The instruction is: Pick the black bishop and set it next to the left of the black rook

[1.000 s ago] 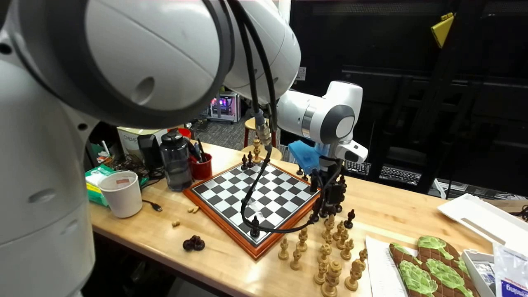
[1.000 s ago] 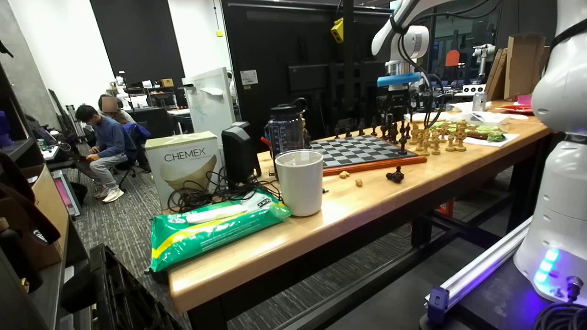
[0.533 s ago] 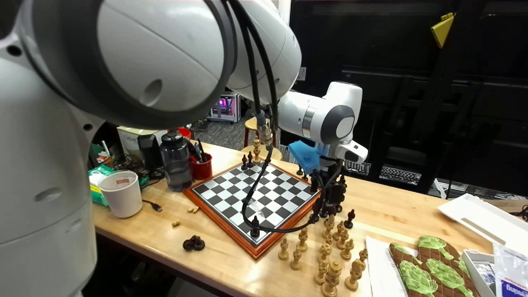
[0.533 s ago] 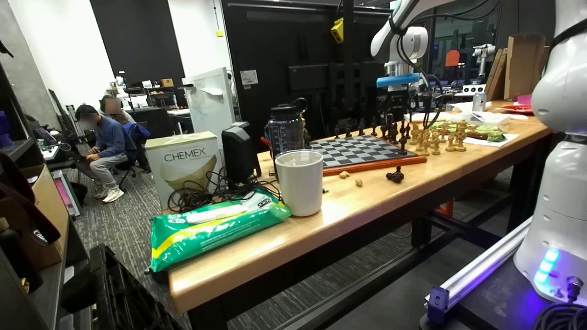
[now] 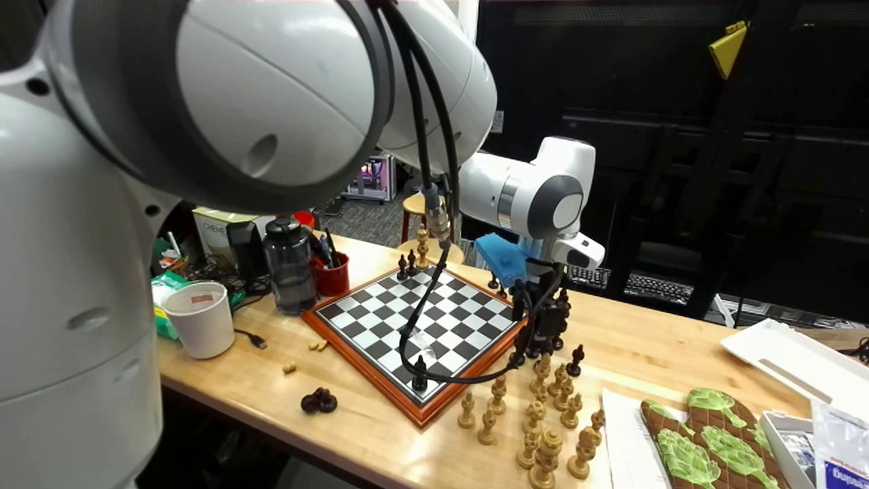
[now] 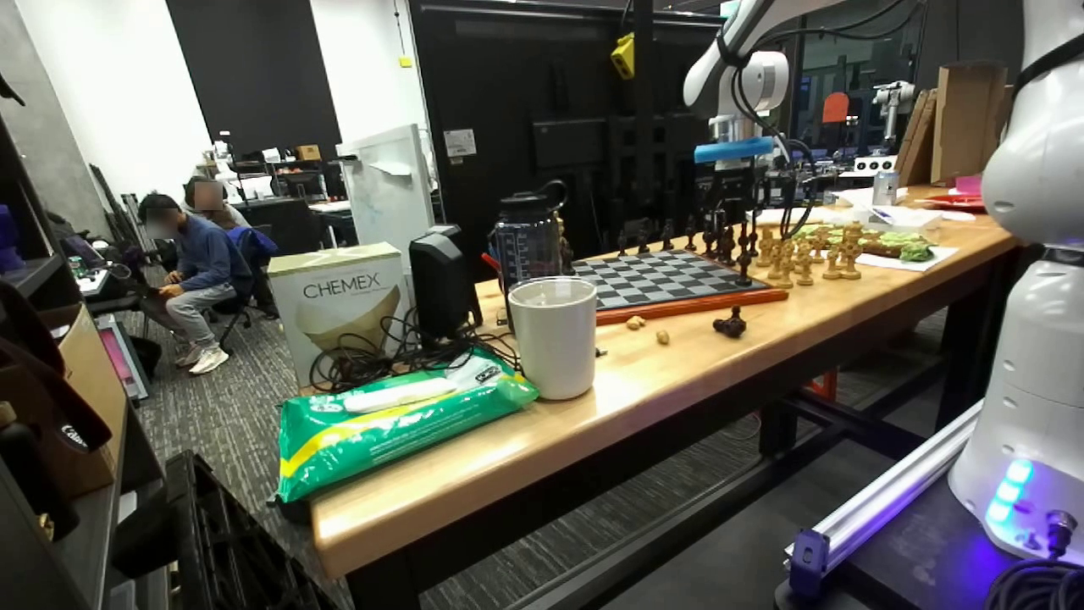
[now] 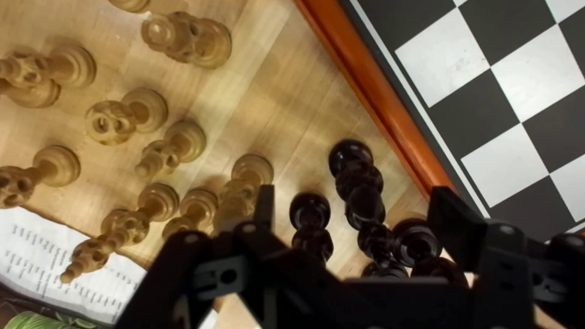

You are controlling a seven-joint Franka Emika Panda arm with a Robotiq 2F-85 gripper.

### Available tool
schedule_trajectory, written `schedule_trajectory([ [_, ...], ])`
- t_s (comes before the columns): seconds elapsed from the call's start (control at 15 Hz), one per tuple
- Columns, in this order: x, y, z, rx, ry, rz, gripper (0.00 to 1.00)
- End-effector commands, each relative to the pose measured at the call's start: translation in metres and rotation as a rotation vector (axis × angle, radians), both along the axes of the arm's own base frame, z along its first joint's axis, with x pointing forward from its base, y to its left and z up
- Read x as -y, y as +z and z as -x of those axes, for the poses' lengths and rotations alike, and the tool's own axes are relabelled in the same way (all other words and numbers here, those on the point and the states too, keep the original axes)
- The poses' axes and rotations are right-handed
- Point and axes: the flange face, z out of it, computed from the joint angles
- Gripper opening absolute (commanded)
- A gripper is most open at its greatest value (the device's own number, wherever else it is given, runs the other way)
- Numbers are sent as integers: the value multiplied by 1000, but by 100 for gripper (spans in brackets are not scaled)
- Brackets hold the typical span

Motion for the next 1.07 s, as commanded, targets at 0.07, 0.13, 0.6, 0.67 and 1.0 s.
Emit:
schedule_trajectory([
  [0.07, 0, 3, -2, -6, 1, 2, 45],
  [0.13, 0, 3, -2, -7, 1, 2, 36],
  [0.6, 0, 3, -6, -3, 8, 3, 1],
  [0.67, 0, 4, -6, -2, 9, 4, 1],
  [1.0, 1, 7, -8, 6, 13, 1, 5],
])
